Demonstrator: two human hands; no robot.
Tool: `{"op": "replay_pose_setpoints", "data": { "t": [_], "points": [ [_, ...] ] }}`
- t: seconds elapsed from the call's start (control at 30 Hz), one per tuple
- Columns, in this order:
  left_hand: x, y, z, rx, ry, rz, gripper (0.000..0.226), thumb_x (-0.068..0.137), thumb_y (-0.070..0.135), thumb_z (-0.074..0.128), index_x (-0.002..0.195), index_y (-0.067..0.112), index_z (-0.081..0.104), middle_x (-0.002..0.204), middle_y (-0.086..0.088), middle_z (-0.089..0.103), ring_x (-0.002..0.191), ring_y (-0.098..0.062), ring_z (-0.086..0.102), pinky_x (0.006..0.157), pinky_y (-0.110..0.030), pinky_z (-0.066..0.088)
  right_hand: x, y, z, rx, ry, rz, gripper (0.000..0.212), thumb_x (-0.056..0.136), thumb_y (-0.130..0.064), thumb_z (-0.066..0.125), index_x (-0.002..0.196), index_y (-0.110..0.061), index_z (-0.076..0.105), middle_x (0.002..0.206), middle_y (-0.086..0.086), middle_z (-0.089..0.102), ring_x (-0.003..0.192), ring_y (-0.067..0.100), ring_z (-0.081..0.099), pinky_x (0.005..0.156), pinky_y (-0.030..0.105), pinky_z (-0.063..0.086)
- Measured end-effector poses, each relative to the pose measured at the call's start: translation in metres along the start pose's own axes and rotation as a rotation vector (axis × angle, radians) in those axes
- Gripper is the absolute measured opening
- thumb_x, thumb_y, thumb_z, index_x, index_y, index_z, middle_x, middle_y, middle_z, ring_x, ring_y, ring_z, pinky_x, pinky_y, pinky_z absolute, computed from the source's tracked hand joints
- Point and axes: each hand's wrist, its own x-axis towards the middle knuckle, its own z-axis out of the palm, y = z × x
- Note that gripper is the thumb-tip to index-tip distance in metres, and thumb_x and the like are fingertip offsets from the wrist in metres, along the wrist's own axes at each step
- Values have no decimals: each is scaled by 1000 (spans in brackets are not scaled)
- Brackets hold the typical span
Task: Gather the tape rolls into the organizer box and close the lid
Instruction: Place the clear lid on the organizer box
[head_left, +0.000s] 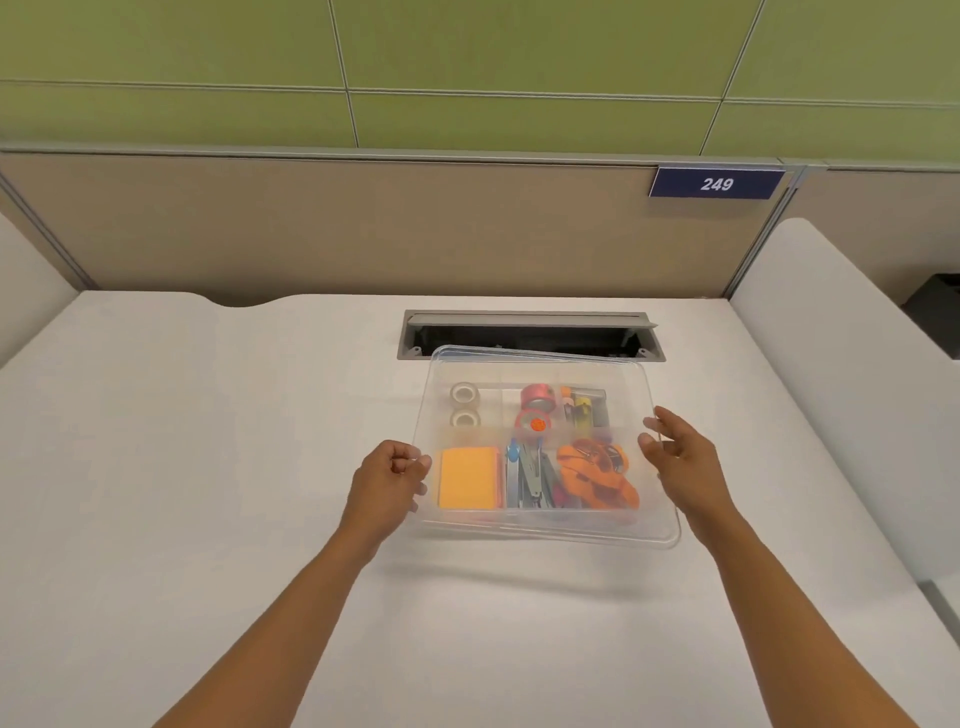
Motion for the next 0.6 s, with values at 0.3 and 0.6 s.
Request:
{"op": "replay_pose_setpoints", "data": {
  "t": [0.3,0.6],
  "points": [
    [-1,-26,32,399,151,149,26,95,29,52,110,9,55,99,-3,56,88,-21,56,76,-29,41,18,15,16,-312,21,-55,49,97,-21,52,143,-16,39,138,3,54,92,19,52,86,29,41],
    [6,-33,47,448,148,132,39,99,33,41,128,7,48,120,-13,57,105,-26,57,82,-28,42,41,25,29,-365,71,-102,39,95,-19,54,134,-19,53,135,8,54,120,26,51,98,35,41]
  ]
}}
